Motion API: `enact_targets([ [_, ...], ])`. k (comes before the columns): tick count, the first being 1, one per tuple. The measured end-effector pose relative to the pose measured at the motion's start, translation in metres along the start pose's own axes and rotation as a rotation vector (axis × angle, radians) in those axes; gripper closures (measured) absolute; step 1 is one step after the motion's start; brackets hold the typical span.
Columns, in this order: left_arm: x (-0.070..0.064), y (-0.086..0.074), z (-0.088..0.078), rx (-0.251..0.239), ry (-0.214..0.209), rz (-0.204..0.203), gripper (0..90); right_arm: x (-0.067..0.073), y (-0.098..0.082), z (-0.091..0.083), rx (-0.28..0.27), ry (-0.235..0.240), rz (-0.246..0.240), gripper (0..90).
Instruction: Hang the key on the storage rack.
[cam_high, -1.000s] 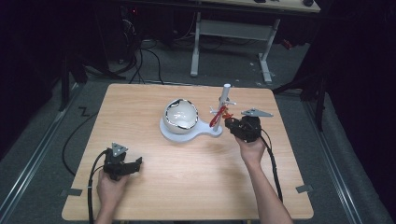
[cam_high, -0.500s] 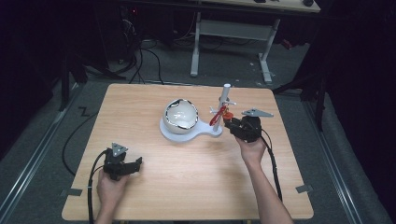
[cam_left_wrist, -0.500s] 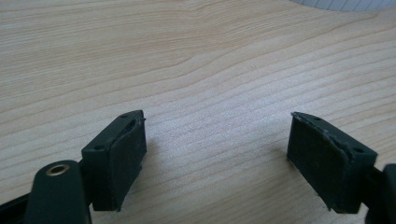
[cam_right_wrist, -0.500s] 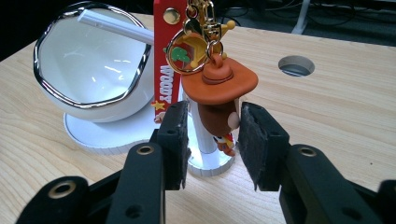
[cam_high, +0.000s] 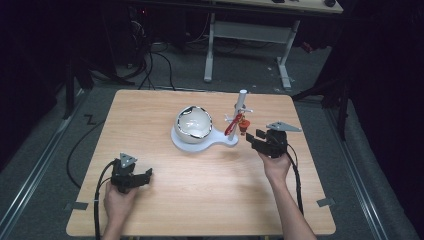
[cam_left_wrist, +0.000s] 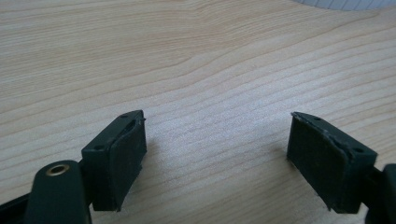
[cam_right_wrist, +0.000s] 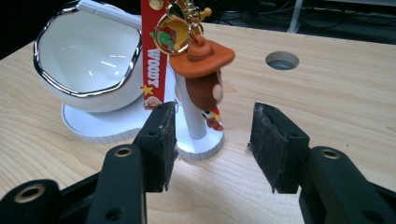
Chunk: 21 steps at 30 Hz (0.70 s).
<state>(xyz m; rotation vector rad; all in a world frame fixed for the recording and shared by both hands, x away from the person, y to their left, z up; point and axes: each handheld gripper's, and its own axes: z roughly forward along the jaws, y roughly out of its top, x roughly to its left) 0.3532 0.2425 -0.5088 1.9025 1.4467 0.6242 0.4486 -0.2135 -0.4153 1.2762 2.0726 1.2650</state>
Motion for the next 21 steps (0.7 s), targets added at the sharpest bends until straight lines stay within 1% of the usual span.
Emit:
enact_targets([
  [3,0.000,0.000,0.000,0.000,0.000,0.000,20.1,-0.003,-0.003,-0.004,0.001,-0.001,0.009,50.6],
  [7,0.000,0.000,0.000,0.000,0.000,0.000,20.1,-0.006,-0.007,-0.012,-0.014,-0.001,0.018,51.0],
  [12,0.000,0.000,0.000,0.001,0.002,0.002,20.1,-0.007,-0.011,-0.019,-0.020,0.002,0.024,51.3],
  [14,0.000,0.000,0.000,0.002,0.002,0.003,20.1,-0.008,-0.012,-0.023,-0.017,0.002,0.019,51.4],
  [17,0.000,0.000,0.000,0.001,0.001,0.001,20.1,-0.010,-0.015,-0.028,-0.029,-0.004,0.016,53.3],
  [21,0.000,0.000,0.000,0.001,0.002,0.003,20.1,-0.015,-0.020,-0.035,-0.040,0.006,0.042,53.4],
])
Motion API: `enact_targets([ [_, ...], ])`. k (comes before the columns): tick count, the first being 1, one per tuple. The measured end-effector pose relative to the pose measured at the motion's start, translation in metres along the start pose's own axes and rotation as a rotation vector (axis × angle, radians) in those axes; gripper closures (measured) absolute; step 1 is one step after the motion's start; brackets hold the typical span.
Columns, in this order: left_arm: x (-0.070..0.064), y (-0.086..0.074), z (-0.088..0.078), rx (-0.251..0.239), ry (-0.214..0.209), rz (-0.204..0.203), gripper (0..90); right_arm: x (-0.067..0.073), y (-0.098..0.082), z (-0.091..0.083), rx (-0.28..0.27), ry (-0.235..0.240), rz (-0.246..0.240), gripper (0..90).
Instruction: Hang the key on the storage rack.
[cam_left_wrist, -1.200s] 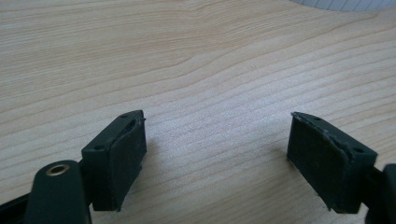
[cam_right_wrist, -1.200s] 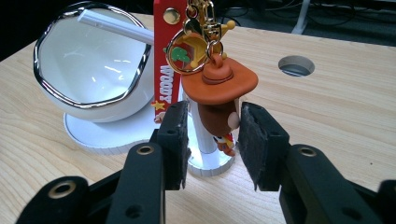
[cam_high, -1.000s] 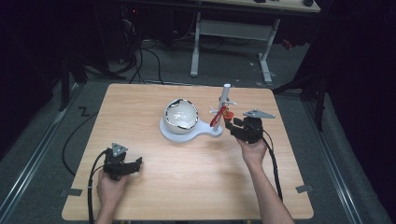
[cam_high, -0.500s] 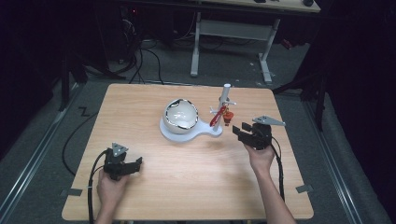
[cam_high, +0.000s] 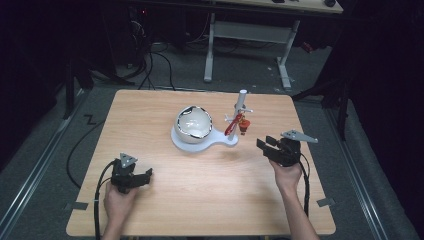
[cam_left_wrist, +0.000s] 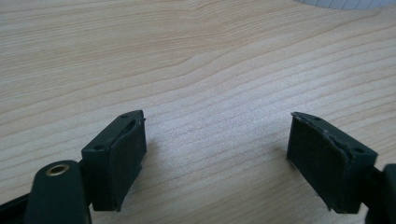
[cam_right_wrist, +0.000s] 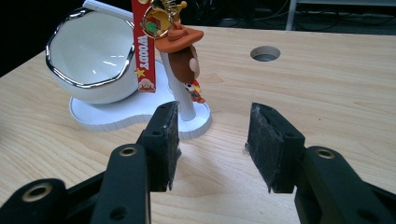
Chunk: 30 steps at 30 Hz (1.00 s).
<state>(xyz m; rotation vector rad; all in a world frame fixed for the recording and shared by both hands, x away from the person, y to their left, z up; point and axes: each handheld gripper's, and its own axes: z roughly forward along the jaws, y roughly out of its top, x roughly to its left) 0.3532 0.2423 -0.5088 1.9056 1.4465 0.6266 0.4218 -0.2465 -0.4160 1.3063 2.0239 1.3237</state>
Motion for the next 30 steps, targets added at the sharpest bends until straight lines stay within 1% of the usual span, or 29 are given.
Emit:
enact_targets([
  [4,0.000,0.000,0.000,0.000,0.000,0.000,20.1,-0.003,-0.002,-0.005,-0.003,-0.001,0.001,53.2],
  [9,0.000,0.000,0.000,0.000,0.000,0.000,20.1,-0.003,-0.003,-0.013,-0.017,0.002,-0.003,53.1],
  [18,0.000,0.000,0.000,0.000,0.000,0.000,20.1,-0.013,-0.011,-0.024,-0.022,-0.009,0.018,53.7],
  [23,0.000,0.000,0.000,0.000,0.000,0.000,20.1,-0.017,-0.018,-0.032,-0.033,-0.016,0.028,53.7],
  [30,0.000,0.000,0.000,0.000,0.000,0.000,20.1,-0.020,-0.025,-0.037,-0.040,-0.019,0.040,53.7],
])
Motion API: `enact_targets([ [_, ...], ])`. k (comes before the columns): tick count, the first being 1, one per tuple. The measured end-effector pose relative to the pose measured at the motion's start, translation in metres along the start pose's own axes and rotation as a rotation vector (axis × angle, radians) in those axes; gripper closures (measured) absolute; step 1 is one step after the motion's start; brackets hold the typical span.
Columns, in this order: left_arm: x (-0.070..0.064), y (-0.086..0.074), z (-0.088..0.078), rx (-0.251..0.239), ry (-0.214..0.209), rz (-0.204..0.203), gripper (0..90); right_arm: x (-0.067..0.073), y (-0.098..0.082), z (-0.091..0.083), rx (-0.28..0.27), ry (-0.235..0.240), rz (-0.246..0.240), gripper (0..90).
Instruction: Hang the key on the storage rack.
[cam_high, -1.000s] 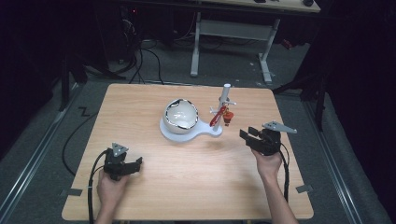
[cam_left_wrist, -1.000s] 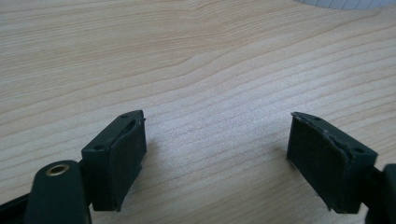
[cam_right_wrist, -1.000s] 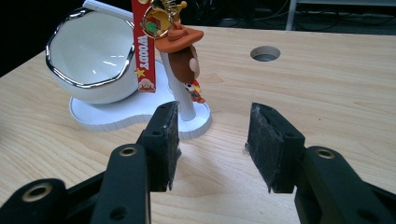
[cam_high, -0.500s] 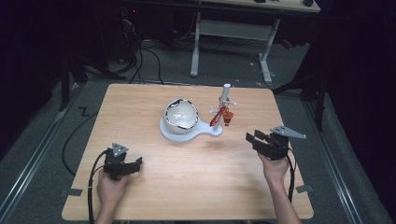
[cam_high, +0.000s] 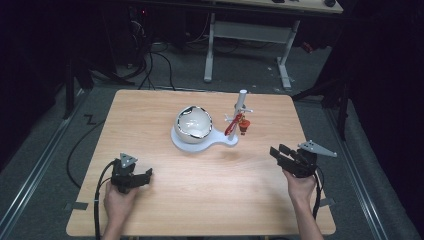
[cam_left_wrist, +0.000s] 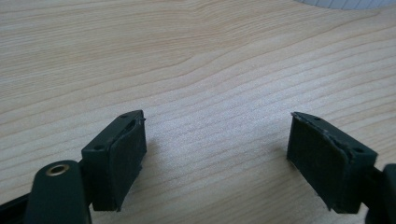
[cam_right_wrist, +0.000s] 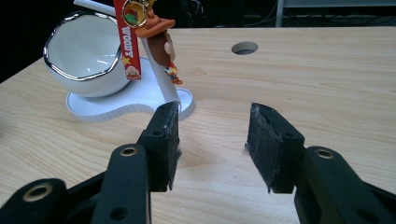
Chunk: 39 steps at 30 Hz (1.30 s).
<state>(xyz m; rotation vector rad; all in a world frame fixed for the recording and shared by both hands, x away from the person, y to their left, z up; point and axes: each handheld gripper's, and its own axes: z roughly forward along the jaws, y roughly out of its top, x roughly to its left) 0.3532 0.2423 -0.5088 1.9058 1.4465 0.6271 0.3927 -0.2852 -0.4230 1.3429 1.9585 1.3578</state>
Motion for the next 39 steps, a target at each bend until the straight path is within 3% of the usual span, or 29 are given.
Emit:
enact_targets([
  [21,0.000,0.000,0.000,0.000,0.000,0.000,20.1,-0.010,-0.021,-0.009,0.002,-0.016,0.038,54.0],
  [39,0.000,0.000,0.000,0.001,0.000,0.001,20.1,-0.013,-0.038,0.006,0.074,-0.058,0.025,54.5],
])
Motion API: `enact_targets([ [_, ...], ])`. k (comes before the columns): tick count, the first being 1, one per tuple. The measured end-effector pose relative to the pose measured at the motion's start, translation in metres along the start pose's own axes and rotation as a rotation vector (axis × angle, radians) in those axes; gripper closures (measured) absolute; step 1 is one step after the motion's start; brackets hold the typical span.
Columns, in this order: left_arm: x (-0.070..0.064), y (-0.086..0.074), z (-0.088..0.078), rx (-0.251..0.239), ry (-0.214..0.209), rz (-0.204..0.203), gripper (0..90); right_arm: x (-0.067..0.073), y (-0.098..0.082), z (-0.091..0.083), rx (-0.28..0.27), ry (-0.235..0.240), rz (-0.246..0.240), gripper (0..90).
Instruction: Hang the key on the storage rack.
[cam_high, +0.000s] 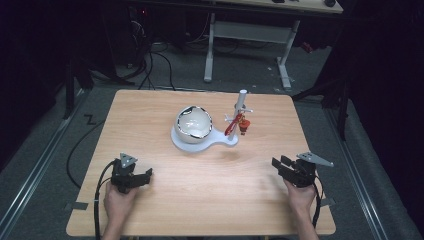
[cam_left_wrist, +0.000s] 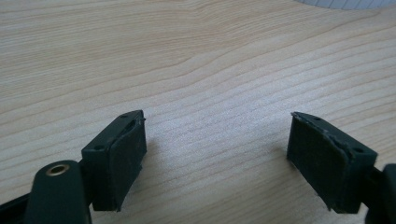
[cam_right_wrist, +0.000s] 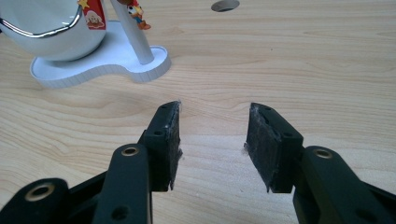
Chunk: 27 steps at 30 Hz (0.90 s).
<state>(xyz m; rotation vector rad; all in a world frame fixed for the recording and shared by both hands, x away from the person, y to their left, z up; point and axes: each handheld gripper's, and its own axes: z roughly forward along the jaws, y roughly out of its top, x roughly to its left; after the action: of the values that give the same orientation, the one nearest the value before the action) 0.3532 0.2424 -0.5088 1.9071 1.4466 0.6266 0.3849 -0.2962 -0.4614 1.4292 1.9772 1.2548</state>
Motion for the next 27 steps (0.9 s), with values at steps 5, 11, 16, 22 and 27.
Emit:
enact_targets([
  [5,0.000,0.000,0.000,0.000,0.000,0.000,20.2,-0.002,-0.003,0.002,0.010,-0.011,0.010,54.5],
  [11,0.000,0.000,0.000,0.000,0.000,0.000,20.2,-0.006,-0.009,0.005,0.029,-0.024,0.011,54.4],
  [16,0.000,0.000,0.000,0.000,0.000,0.000,20.2,-0.008,-0.013,0.010,0.058,-0.044,0.005,53.9],
  [22,0.000,0.000,0.000,0.000,0.001,0.000,20.2,-0.006,-0.017,0.016,0.086,-0.078,-0.023,52.9],
  [27,0.000,0.000,0.000,0.000,0.001,0.000,20.2,-0.006,-0.021,0.022,0.107,-0.105,-0.034,52.0],
])
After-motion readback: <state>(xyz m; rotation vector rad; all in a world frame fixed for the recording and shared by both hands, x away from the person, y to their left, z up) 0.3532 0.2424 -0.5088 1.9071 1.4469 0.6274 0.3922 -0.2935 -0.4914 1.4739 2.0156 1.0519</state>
